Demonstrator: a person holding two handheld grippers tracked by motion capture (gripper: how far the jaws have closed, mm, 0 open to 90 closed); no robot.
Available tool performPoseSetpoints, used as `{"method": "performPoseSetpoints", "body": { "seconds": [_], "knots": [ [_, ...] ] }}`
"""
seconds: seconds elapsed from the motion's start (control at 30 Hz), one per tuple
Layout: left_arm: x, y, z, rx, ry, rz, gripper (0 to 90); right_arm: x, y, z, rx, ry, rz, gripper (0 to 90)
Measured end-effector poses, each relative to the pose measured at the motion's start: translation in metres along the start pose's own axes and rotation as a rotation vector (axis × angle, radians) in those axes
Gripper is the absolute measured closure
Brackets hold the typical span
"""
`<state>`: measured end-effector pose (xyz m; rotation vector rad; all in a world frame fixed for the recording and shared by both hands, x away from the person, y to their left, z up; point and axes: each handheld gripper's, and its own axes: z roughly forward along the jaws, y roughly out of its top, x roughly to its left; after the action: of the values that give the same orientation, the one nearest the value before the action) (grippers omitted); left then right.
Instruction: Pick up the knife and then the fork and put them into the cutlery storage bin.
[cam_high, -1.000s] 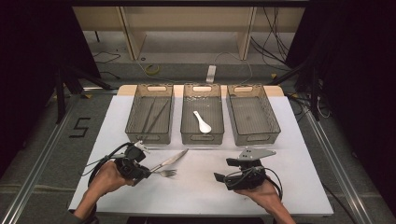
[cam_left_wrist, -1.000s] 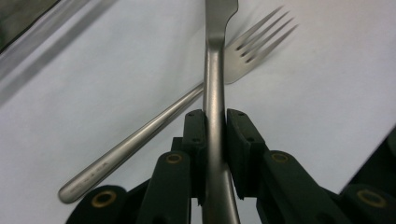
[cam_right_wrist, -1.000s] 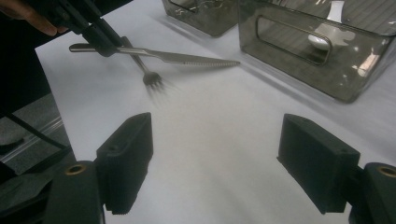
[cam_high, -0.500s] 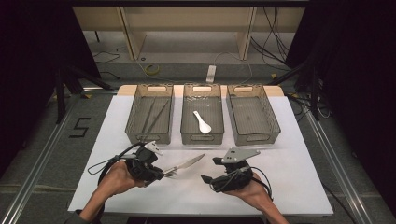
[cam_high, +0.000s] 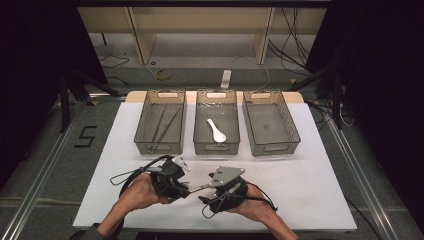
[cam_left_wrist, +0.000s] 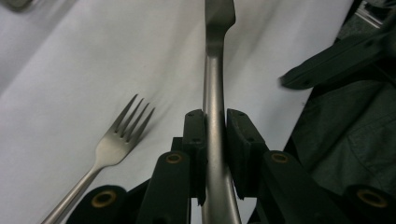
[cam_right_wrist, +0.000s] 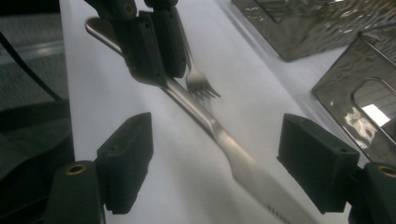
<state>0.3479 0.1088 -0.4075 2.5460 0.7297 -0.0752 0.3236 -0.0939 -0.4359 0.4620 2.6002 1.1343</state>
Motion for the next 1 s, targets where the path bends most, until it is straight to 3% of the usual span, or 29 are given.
{"method": "performPoseSetpoints", "body": {
  "seconds": [0.23,0.8,1.0],
  "knots": [
    [-0.005,0.004,-0.002,-0.008,-0.014,0.007,78.1,0.007,0.001,0.011,0.056,-0.022,-0.077,34.7],
    [-0.009,0.008,-0.002,-0.011,-0.053,0.016,77.9,0.014,0.001,0.014,0.088,-0.047,-0.21,68.1],
    [-0.008,0.008,-0.003,-0.029,-0.08,0.009,77.6,0.018,0.001,0.013,0.119,-0.045,-0.322,76.6]
  ]
}}
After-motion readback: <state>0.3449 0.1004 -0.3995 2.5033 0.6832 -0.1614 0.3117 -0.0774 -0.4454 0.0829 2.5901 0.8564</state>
